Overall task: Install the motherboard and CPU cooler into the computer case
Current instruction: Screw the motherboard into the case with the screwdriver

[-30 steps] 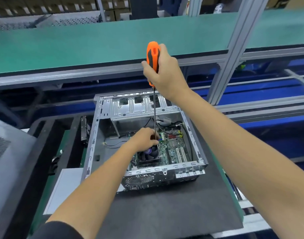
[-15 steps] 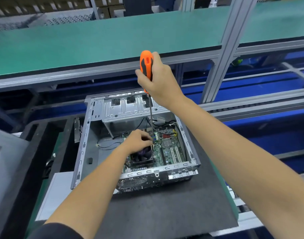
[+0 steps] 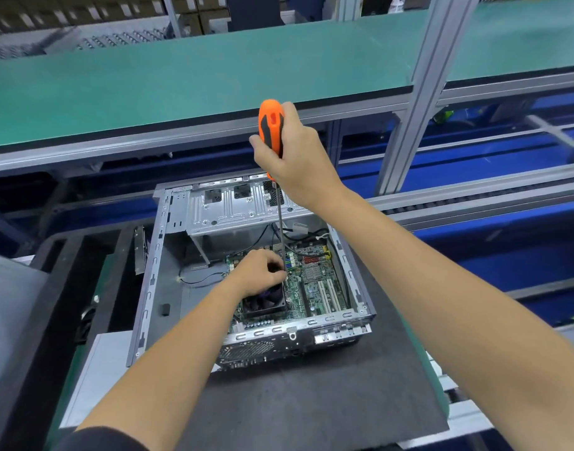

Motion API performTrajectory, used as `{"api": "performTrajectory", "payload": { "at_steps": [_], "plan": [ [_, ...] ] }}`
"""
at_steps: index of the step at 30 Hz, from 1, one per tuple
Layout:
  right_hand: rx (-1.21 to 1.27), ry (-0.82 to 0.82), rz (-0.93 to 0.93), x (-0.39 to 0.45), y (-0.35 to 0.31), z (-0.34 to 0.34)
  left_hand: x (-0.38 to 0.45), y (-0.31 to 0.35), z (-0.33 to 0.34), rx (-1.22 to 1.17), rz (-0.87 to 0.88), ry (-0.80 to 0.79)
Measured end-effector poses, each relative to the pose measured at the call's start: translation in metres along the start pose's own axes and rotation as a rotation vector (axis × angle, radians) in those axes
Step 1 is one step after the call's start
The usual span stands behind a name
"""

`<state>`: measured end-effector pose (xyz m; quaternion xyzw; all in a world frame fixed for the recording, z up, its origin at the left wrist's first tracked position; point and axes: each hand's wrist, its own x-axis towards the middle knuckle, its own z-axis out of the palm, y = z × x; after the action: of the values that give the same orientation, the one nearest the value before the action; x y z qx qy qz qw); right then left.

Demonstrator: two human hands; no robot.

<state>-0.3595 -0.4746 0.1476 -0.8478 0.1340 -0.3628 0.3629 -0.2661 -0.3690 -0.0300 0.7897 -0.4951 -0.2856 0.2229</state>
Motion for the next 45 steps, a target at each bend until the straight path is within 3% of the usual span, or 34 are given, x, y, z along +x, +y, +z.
{"api": "performTrajectory", "payload": {
  "at_steps": [7,27,33,38,45],
  "plan": [
    [-0.001,0.009,-0.022,0.0,-0.005,0.0,0.001,0.008,0.003,0.064,0.041,0.019],
    [-0.01,0.0,-0.013,-0.001,-0.009,0.0,0.004,0.021,0.008,0.26,-0.044,0.053],
    [-0.029,-0.067,-0.045,0.002,-0.016,-0.006,0.005,0.023,0.011,0.197,-0.081,0.087],
    [-0.086,-0.231,-0.049,0.011,-0.025,-0.014,0.006,0.021,0.01,0.119,-0.101,0.09],
    [-0.172,-0.259,-0.086,0.024,-0.041,-0.02,0.007,0.022,0.011,0.081,-0.143,0.09]
  ]
}}
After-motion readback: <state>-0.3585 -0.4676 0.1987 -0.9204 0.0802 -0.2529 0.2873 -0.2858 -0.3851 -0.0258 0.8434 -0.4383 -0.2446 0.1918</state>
